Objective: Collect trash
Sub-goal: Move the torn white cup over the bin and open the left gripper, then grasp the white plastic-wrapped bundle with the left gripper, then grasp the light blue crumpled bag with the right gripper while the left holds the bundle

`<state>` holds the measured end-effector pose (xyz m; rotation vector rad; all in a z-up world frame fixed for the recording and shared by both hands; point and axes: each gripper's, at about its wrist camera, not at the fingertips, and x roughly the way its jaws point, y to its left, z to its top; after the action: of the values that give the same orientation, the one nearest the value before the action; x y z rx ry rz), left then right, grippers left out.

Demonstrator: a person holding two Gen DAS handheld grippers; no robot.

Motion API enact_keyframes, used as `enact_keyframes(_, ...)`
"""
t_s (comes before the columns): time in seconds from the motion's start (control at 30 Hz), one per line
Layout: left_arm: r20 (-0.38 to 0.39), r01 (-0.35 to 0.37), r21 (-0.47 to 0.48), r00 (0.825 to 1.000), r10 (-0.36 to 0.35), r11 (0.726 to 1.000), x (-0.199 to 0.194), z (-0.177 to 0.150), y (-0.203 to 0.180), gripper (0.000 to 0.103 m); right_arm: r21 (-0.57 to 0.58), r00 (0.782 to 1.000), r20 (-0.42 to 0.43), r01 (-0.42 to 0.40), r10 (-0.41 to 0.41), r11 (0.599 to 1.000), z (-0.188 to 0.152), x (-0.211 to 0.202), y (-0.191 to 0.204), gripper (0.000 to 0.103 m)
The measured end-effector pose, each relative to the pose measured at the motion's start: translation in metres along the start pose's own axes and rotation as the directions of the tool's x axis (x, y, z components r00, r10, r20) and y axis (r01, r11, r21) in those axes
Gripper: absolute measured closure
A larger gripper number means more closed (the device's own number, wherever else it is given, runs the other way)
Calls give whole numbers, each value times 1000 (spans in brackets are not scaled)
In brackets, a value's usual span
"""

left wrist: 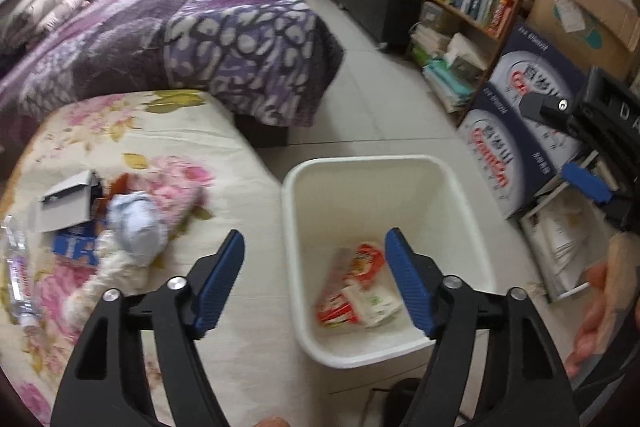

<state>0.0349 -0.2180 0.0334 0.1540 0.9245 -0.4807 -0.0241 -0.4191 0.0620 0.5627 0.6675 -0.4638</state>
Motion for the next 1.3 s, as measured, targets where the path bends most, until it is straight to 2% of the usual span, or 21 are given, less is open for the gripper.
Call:
enact_keyframes(0.13, -29, -89, 29, 996, 90, 996, 2, -11, 25, 22, -67, 998, -55, -15, 11, 998, -10, 14, 26, 7)
enact_keyframes(0.3, -103, -206, 50, 972, 210, 977, 12, -30, 76, 22, -138, 991, -130, -43, 25, 989, -26, 32, 59, 7)
enact_keyframes(0.53, -202, -283, 35, 937, 284, 959, 20, -51, 149, 22, -245, 978, -205, -87, 36, 966, -53, 53, 108, 7)
enact_keyframes(0.67, -248, -277, 41, 928, 278, 960, 26, -60, 175, 22, -290, 967, -250, -121, 47, 949, -67, 64, 131, 7)
enact_keyframes(0.87, -289, -238, 54, 926, 244, 970, 43, -69, 190, 23, -365, 948, -310, -195, 78, 910, -89, 80, 167, 7)
enact_keyframes(0.93, -291, -241, 62, 924, 249, 968, 46, -71, 193, 32, -384, 934, -343, -236, 100, 892, -99, 87, 180, 7)
enact_keyframes(0.97, -295, -238, 59, 924, 245, 969, 47, -72, 195, 45, -390, 930, -352, -248, 105, 887, -102, 89, 183, 7)
enact_keyframes(1.0, -301, -236, 47, 923, 239, 971, 48, -73, 199, 49, -396, 924, -365, -263, 112, 880, -106, 91, 188, 7)
enact_keyframes(1.07, -288, -219, 24, 933, 217, 975, 46, -74, 205, 53, -404, 907, -402, -303, 130, 863, -115, 98, 199, 7)
enact_keyframes(1.13, -280, -224, 22, 934, 222, 974, 43, -74, 208, 55, -420, 893, -429, -330, 136, 845, -126, 103, 211, 7)
enact_keyframes(1.3, -244, -228, -24, 945, 216, 973, 25, -72, 218, 55, -461, 894, -425, -351, 144, 815, -141, 106, 230, 8)
